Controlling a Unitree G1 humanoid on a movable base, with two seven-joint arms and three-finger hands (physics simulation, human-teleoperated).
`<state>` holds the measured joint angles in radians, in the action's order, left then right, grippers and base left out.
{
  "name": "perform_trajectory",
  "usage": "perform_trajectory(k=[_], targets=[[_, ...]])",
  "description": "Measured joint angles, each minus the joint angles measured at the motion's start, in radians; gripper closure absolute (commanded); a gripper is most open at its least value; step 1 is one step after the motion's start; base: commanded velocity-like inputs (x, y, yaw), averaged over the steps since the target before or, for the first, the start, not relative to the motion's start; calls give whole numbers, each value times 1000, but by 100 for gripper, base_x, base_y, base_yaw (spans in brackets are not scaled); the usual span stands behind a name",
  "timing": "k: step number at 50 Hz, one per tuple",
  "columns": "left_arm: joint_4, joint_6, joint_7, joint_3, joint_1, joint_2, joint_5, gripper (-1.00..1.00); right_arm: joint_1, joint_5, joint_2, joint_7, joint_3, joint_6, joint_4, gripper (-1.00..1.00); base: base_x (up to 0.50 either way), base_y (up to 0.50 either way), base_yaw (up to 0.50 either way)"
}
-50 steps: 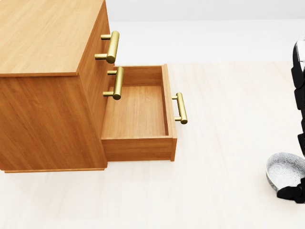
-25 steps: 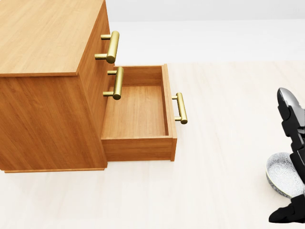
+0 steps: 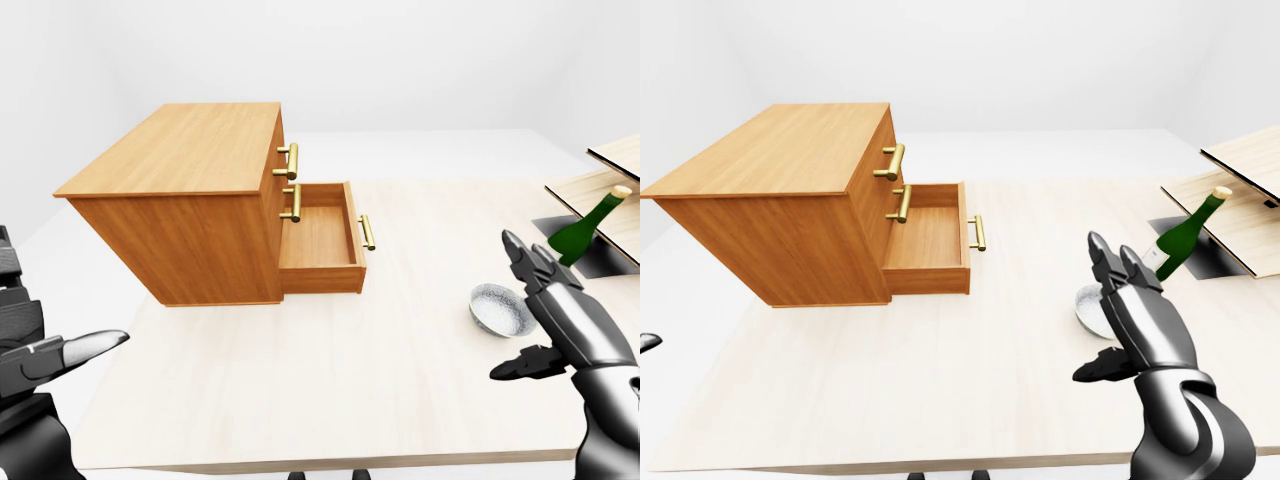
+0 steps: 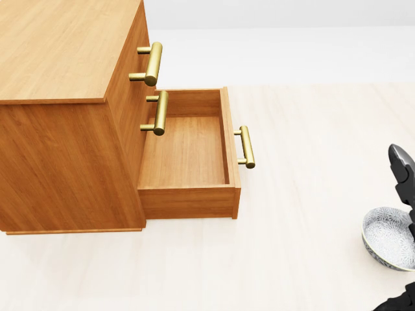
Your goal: Put the bowl on top of the cabinet.
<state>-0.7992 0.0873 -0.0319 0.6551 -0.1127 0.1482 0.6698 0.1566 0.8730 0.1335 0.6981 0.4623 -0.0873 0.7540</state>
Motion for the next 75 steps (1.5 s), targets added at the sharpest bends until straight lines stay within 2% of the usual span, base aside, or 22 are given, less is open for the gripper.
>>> perform_trajectory(k=[19, 46, 65, 75], targets=[[4, 0, 4, -2, 2, 3, 0, -100, -59, -96, 105, -27, 52, 0, -200, -100, 0, 0, 0], [5, 0, 0, -9, 1, -1, -11, -100, -71, -167, 161, -82, 78, 0, -386, -100, 0, 0, 0], [5, 0, 0, -13, 3, -2, -16, -100, -93, -219, 184, -190, 14, 0, -577, -100, 0, 0, 0], [7, 0, 0, -18, 5, -2, -21, -100, -93, -232, 189, -214, -10, 0, -621, -100, 0, 0, 0]])
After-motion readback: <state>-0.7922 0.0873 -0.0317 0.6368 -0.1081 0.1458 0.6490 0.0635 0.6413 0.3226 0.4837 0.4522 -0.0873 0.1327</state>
